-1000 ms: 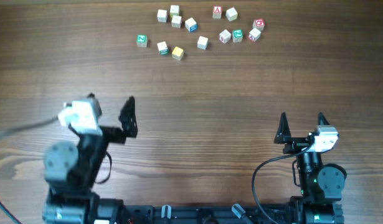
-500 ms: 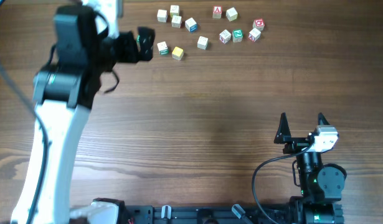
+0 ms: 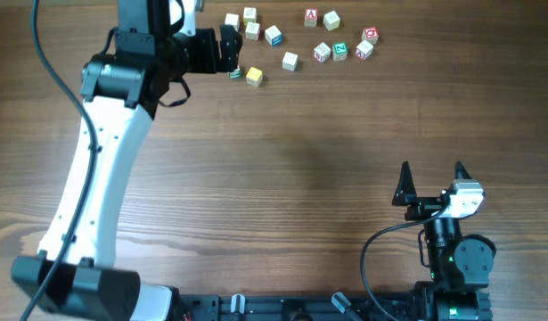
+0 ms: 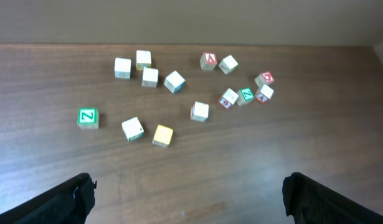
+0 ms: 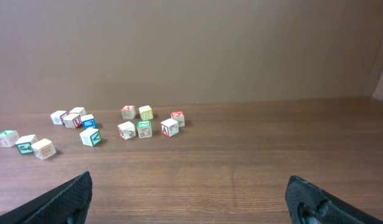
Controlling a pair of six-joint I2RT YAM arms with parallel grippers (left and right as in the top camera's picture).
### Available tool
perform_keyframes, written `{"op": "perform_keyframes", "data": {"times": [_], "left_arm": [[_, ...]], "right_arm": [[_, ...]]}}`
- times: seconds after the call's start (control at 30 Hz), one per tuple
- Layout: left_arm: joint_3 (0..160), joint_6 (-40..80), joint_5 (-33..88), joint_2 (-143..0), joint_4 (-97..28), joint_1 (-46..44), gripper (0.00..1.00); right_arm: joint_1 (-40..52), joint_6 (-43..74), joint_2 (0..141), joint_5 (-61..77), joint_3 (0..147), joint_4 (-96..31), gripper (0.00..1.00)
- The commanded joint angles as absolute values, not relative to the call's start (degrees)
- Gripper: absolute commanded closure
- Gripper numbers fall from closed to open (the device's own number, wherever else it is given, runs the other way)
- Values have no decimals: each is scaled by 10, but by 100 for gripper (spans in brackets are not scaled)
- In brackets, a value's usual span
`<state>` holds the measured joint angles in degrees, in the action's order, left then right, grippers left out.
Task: Form a circle
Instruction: 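Reach the left gripper to the yellow K block and grasp it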
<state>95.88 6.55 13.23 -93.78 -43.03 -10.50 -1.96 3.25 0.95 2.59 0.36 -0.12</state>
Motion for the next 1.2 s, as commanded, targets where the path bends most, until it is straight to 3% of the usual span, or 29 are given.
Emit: {"op": "perform_keyframes", "data": {"times": [0.0, 0.4, 0.77, 0.87, 0.93, 1.03, 1.13, 1.17], "left_arm": [[970, 95, 100, -1021, -398, -108, 0], [970, 225, 50, -1234, -273, -118, 0], [970, 275, -31, -1316, -176, -122, 8], [970, 275, -31, -1339, -163, -122, 19], [970, 275, -31, -1347, -167, -122, 34], [970, 274, -31, -1347, -172, -122, 37], [970, 255, -31, -1347, -192, -121, 55], [970, 243, -31, -1345, -202, -122, 57]], "right_arm": [[-22, 41, 8, 33, 3, 0, 0], [-22, 41, 8, 33, 3, 0, 0], [-22, 41, 8, 33, 3, 0, 0], [-22, 41, 8, 33, 3, 0, 0], [-22, 41, 8, 33, 3, 0, 0], [-22, 41, 8, 33, 3, 0, 0], [-22, 41, 8, 33, 3, 0, 0], [-22, 41, 8, 33, 3, 0, 0]]}}
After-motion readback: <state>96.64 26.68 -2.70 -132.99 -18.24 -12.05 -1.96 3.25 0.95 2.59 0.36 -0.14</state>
